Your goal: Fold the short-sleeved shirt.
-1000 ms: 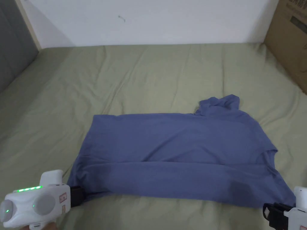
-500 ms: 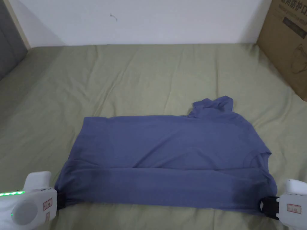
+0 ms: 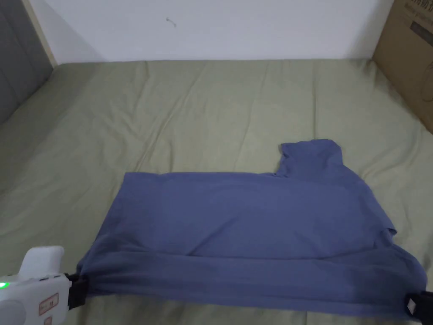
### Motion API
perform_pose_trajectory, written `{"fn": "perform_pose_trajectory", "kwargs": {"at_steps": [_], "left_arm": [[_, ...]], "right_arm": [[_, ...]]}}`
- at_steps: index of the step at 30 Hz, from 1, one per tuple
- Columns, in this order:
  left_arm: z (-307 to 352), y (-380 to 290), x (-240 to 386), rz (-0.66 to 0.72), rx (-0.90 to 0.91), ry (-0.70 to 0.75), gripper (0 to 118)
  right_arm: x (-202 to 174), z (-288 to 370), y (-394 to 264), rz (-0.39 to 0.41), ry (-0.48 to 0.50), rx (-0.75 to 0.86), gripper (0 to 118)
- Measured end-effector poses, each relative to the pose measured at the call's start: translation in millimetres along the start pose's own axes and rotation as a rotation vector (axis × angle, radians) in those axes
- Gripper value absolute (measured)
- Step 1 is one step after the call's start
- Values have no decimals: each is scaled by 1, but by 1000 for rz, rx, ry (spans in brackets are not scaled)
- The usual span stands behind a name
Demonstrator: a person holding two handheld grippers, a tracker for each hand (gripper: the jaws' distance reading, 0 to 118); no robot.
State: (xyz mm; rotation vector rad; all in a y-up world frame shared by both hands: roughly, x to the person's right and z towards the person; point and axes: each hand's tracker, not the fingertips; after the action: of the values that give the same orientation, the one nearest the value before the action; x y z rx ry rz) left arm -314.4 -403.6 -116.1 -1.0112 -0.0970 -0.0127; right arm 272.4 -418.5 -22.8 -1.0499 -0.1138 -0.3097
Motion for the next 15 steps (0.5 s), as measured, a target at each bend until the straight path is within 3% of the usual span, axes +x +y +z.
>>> {"fn": "perform_pose_trajectory", "kwargs": {"at_steps": [4, 5, 6, 7, 8, 9, 13, 14, 15], "left_arm": [[-3, -37, 1, -9, -46, 28, 8], [-7, -45, 2, -9, -48, 29, 13], [-9, -50, 2, 13, -53, 32, 32], [-10, -52, 2, 69, -65, 45, 74], [-10, -52, 2, 99, -65, 74, 102], [-8, -51, 3, 112, -52, 77, 110], [18, -28, 7, 145, 58, 3, 101], [23, -19, 12, 123, 84, -5, 92], [28, -12, 17, 100, 111, -15, 74]], "right_arm": [[-1, -6, -39, 39, -26, -46, 7], [-2, -9, -46, 48, -32, -35, 8], [-4, -11, -50, 44, -42, -18, 16], [-7, -12, -51, 33, -71, -9, 44], [-10, -14, -52, 20, -129, -19, 72], [-14, -14, -51, 19, -164, -26, 88], [-26, 9, -37, 41, -98, 71, 89], [-31, 16, -31, 50, -82, 92, 88], [-35, 24, -26, 58, -54, 134, 82]]}}
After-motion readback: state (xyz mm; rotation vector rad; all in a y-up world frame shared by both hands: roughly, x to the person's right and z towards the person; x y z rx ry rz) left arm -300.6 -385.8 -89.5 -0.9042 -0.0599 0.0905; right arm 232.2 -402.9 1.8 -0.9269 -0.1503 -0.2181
